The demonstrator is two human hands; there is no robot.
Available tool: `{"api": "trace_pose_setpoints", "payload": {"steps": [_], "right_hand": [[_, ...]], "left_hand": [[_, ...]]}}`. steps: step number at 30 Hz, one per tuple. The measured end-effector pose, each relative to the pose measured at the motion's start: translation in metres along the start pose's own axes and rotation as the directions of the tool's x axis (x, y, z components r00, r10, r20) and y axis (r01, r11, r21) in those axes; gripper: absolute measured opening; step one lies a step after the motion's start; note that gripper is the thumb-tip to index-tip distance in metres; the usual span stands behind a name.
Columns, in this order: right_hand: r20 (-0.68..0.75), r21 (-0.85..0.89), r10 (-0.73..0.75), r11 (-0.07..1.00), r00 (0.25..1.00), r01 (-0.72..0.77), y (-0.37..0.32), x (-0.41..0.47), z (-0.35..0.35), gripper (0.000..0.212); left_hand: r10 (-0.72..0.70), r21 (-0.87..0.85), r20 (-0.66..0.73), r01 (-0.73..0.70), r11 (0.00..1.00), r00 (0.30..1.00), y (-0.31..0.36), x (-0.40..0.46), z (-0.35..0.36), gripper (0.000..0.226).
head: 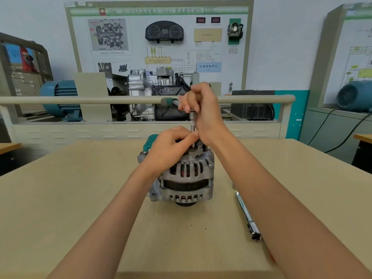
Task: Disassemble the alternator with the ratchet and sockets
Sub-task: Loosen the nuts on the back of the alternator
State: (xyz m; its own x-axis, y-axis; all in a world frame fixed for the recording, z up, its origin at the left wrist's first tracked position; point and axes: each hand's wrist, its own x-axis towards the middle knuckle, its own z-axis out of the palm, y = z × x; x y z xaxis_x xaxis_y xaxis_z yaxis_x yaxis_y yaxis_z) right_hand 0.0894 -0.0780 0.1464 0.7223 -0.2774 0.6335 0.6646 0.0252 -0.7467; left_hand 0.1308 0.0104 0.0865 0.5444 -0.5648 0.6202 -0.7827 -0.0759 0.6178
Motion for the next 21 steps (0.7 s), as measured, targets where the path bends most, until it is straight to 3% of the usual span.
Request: {"api": "trace_pose_setpoints", "payload": {"steps": [2,3,4,5,6,7,8,9,11,13,15,17,19,21], "right_hand": [[-0.084,-0.239,-0.111,0.967,0.99,0.088,0.005,-0.006,0.005,0.051],[-0.096,-0.439,-0.225,0.884,0.97,0.162,0.009,-0.01,0.007,0.045],[-0.065,-0.667,-0.345,0.713,0.937,0.216,0.012,-0.014,0.009,0.038],[-0.017,-0.865,-0.428,0.459,0.904,0.201,0.016,-0.018,0.01,0.031],[0.027,-0.973,-0.471,0.189,0.882,0.131,0.018,-0.021,0.012,0.022],[0.044,-0.999,-0.472,0.001,0.881,0.051,0.019,-0.023,0.014,0.019],[0.044,-0.996,-0.464,-0.093,0.884,0.001,0.02,-0.024,0.017,0.023],[0.037,-0.994,-0.458,-0.106,0.888,-0.013,0.021,-0.024,0.019,0.026],[0.012,-0.999,-0.467,0.038,0.884,0.034,0.019,-0.02,0.021,0.025],[-0.018,-0.95,-0.469,0.283,0.883,0.131,0.015,-0.014,0.02,0.038],[-0.078,-0.766,-0.39,0.612,0.918,0.195,0.01,-0.009,0.014,0.05],[-0.108,-0.485,-0.221,0.863,0.969,0.143,0.004,-0.005,0.008,0.051],[-0.078,-0.242,-0.077,0.969,0.994,0.056,-0.001,0.0,0.004,0.055],[-0.044,-0.064,-0.019,0.998,0.999,0.016,-0.001,0.003,0.003,0.053]], "left_hand": [[0.01,-0.029,-0.005,-0.011,1.0,1.0,-0.002,0.0,0.0,0.035],[0.012,-0.042,-0.018,-0.013,0.999,1.0,-0.003,0.0,0.0,0.04],[0.008,-0.055,-0.035,-0.01,0.998,0.999,-0.004,-0.001,-0.001,0.041],[0.006,-0.067,-0.053,-0.009,0.998,0.999,-0.004,-0.001,-0.001,0.031],[0.006,-0.074,-0.059,-0.01,0.997,0.998,-0.004,0.0,0.0,0.018],[0.013,-0.073,-0.066,-0.017,0.997,0.998,-0.005,0.001,-0.001,0.013],[0.019,-0.064,-0.079,-0.024,0.998,0.997,-0.005,0.001,0.0,0.02],[0.016,-0.048,-0.094,-0.02,0.999,0.995,-0.007,0.001,0.0,0.028],[-0.002,-0.025,-0.11,-0.001,1.0,0.994,-0.008,0.0,0.0,0.03],[-0.018,-0.049,-0.085,0.014,0.999,0.996,-0.008,0.0,-0.001,0.032],[-0.017,-0.066,-0.03,0.015,0.998,0.999,-0.005,-0.001,0.0,0.04],[-0.011,-0.042,0.022,0.012,0.999,1.0,-0.002,0.0,0.0,0.029],[-0.001,-0.021,0.041,0.001,1.0,0.999,-0.002,0.0,-0.001,0.031],[0.01,-0.029,0.033,-0.009,1.0,0.999,-0.003,0.0,-0.001,0.035]]}}
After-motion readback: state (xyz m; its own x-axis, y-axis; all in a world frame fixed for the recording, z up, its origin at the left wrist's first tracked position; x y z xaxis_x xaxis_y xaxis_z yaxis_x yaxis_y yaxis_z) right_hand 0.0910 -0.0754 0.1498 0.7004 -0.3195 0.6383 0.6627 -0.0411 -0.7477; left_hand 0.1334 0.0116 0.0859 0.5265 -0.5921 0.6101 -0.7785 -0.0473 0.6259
